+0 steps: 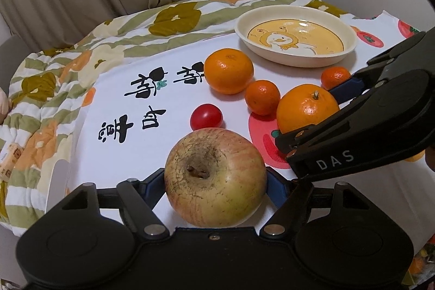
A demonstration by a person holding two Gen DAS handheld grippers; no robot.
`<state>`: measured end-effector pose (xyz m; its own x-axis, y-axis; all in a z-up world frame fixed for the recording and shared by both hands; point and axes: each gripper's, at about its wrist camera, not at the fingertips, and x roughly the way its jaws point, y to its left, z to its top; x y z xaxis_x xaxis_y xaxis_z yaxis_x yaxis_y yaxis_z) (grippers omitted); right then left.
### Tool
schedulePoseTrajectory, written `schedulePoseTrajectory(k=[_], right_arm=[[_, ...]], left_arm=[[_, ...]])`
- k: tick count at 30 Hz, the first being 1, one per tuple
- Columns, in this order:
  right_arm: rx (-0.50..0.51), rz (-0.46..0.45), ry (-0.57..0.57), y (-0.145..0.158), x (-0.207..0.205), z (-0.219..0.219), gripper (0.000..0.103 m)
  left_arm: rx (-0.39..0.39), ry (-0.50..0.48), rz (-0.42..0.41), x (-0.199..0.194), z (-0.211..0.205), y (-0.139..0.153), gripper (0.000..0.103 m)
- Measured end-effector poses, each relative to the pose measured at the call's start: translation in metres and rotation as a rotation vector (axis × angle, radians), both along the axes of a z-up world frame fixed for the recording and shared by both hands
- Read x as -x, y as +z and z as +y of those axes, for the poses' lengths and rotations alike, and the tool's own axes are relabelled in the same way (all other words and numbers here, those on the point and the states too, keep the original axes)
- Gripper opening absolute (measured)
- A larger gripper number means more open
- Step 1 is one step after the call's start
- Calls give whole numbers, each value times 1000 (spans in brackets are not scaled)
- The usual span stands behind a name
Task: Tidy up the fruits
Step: 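Grasp the large apple with the left gripper while the right gripper grasps a big mandarin, then carry the apple and mandarin into the duck bowl and open both grippers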
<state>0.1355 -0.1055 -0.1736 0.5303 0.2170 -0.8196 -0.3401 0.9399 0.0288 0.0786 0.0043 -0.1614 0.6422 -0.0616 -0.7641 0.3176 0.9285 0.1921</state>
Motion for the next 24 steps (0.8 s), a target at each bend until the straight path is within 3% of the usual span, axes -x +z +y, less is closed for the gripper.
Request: schedulePoseTrajectory(k=[4,13,24], right_arm=[[-2,8,-9,-1,0,0,79],[-28,5,-58,12,8,-4,78],[-36,-49,-225,82,24,-25,78]], left_arm=[[-31,3,-9,1,1,0,79],[-20,27,-15,5,14,12,79],[47,15,-57,3,21,74,79]])
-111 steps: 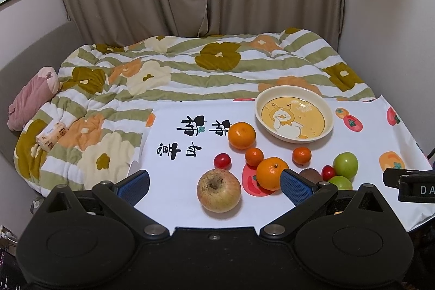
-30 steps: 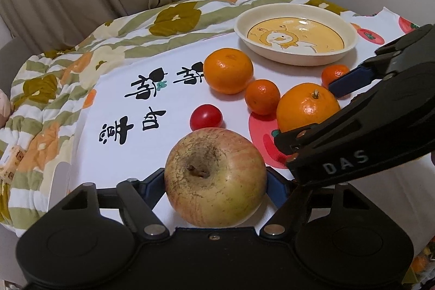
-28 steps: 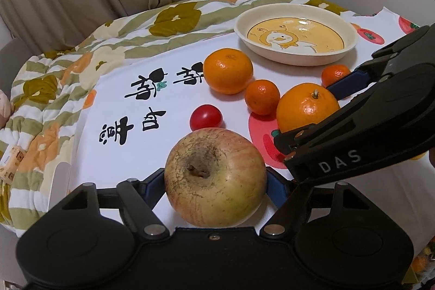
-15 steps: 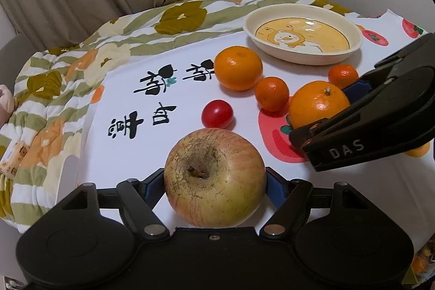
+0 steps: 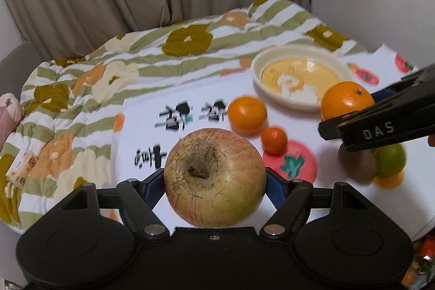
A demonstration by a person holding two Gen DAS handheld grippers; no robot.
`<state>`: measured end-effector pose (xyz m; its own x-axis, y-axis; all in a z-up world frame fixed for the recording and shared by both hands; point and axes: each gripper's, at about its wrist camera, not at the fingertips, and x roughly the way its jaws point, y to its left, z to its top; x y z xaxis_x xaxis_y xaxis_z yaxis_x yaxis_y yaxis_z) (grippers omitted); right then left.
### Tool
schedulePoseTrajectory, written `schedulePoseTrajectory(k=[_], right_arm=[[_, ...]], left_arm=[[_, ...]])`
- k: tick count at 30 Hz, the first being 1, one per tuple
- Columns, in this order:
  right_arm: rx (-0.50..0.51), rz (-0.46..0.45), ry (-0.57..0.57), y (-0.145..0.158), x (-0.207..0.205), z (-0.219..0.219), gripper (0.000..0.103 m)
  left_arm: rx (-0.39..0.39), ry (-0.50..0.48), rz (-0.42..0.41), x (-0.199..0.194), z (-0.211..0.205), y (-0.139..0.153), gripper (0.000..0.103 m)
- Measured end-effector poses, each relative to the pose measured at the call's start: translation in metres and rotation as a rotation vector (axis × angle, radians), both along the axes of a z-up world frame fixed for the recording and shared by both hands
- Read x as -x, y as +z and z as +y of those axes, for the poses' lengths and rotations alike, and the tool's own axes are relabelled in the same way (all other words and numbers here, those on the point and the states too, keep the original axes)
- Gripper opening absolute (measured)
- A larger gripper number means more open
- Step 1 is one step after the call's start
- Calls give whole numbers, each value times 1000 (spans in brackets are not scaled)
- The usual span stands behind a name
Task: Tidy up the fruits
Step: 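Carry the apple and mandarin into the duck bowl and open both grippers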
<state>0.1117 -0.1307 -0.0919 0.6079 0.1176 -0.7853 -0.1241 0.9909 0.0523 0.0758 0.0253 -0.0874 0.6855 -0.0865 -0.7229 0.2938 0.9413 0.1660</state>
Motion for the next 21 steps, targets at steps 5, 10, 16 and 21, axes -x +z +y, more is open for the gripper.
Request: schedulePoseTrajectory(k=[5,10,16,21], right_arm=[[8,-57,-74,34,4,-23,78],[20,-101,-107,54,-7,-51,78],[32,-115,-90,53,-37,-87,78],[38,-109,-50,42,-68,-115,78]], left_arm=[[25,-34,-40,-13,-10,29,79],[39,-68,-81,-35,-31,52,79],[27,-61,-100,-73,-64,58,79],[39,-58,-75,-113,-92,51,79]])
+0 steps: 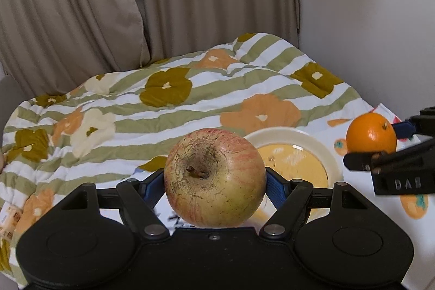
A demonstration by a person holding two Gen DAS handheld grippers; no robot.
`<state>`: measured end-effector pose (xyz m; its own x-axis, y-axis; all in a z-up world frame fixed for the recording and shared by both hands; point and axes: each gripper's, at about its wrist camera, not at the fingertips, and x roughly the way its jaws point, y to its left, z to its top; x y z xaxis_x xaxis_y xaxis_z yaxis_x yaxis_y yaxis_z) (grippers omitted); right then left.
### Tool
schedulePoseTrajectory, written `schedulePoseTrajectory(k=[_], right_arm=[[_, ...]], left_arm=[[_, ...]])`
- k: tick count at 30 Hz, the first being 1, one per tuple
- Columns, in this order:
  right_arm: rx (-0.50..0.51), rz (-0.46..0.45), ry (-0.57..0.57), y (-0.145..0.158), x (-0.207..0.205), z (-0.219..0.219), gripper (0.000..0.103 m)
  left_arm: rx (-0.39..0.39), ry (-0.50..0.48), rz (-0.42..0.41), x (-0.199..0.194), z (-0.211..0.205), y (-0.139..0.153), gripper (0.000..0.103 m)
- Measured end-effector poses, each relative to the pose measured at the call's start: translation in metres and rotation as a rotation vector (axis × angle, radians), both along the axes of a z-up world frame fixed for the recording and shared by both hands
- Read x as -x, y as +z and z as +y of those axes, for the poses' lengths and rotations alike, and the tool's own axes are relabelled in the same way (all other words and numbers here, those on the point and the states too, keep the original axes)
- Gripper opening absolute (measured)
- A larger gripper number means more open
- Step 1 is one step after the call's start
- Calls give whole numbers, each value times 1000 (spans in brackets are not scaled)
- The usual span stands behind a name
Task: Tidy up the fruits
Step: 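Carry the apple and mandarin into the duck bowl and open both grippers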
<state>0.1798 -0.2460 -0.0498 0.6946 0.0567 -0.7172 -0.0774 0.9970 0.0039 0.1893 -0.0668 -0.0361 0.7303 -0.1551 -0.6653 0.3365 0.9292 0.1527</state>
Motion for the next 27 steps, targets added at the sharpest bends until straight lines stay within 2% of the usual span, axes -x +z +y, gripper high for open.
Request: schedulePoseTrajectory(k=[5,13,19,27], right_arm=[[25,26,48,-21,-36,-22,78],[58,65,121,-58,-83,-46,78],[48,91,155,-76,-99,-54,78],[43,108,187,-81,-103,-57,78]], left_arm=[[4,-2,36,-39,-30,-19,79],[-31,-4,116,-93,-68,-69,79],[-60,-16,172,-111,-83,-93,79],[-77,-29,208,-118,-92,-106,79]])
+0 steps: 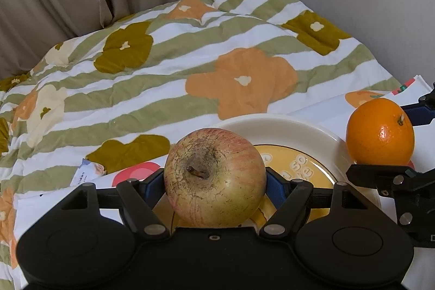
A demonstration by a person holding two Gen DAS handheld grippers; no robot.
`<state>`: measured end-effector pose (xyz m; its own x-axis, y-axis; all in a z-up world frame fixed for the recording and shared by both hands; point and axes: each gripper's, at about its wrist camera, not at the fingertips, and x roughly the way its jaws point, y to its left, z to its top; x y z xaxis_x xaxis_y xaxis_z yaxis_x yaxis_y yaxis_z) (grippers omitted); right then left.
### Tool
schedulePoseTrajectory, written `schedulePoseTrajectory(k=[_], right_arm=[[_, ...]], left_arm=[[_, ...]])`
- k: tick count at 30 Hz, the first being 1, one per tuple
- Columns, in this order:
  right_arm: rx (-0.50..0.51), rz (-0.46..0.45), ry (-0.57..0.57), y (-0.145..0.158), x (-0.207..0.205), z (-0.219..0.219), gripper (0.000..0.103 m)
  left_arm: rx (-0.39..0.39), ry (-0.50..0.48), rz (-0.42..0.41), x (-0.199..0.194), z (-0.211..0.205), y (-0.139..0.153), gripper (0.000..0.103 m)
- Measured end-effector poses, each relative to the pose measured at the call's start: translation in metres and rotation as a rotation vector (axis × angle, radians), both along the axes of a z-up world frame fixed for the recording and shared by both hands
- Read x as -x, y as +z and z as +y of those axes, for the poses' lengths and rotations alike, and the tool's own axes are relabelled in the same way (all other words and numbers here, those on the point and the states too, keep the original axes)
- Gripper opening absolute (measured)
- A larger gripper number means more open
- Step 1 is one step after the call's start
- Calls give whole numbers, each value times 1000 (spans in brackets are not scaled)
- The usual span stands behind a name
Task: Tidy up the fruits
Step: 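Carry the apple and mandarin into the duck bowl and open both grippers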
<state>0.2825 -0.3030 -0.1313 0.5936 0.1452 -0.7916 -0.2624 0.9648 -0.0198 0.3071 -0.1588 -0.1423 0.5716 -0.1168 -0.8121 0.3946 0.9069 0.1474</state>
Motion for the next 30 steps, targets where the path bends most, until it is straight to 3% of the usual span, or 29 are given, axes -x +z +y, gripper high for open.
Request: schedulePoseTrajectory(k=[2,5,6,17,30], right_arm=[[1,4,7,0,1,1,78],[-5,14,17,0,2,1,78],[-7,16,21,0,3,1,78],[6,8,104,-5,2,12,78],[100,-70,262,-24,-9,44,78]], left_arm=[[5,-3,-8,-1,0,1,81],[14,-5,-65,3,3,13,98],[26,-2,-72,4,4,17,99],[45,87,-85,30,37,43,99],[45,178,-91,55,62,39,99]])
